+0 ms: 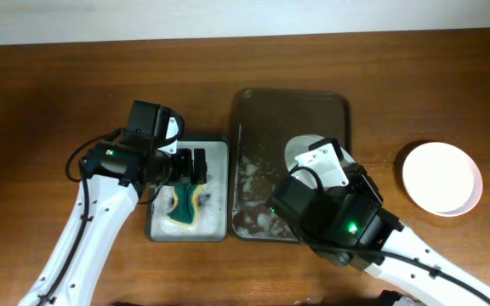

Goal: Clean dirty plates on tray and stack at the side

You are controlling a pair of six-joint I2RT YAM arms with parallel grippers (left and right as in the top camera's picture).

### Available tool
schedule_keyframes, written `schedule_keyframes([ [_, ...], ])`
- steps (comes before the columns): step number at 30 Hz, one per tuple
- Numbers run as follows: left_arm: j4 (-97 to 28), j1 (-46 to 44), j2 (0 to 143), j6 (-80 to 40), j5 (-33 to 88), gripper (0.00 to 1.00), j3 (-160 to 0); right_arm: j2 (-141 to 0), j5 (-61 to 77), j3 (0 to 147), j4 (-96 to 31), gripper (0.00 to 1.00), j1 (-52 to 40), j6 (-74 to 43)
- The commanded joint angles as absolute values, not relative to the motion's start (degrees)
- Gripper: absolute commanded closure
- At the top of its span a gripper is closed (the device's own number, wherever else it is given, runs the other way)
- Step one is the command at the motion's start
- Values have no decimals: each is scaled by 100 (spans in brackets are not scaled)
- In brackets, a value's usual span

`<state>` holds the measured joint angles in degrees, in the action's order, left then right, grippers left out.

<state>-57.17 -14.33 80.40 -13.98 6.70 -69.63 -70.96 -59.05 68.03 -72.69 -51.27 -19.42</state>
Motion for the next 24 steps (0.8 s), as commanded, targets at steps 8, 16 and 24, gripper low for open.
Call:
schedule_keyframes([
  [8,-5706,-1417,8012,-1358,729,0,-7026,-7338,-6781,7004,-7371,96,-5736,-2071],
  [16,-5706,-1417,8012,-1358,729,0,-7026,-7341,-6490,7004,-7216,96,-5693,-2495],
  [24,-5706,-1417,8012,-1358,729,0,-7026,-7356,-4532,6993,-7347,96,-4322,-3500],
])
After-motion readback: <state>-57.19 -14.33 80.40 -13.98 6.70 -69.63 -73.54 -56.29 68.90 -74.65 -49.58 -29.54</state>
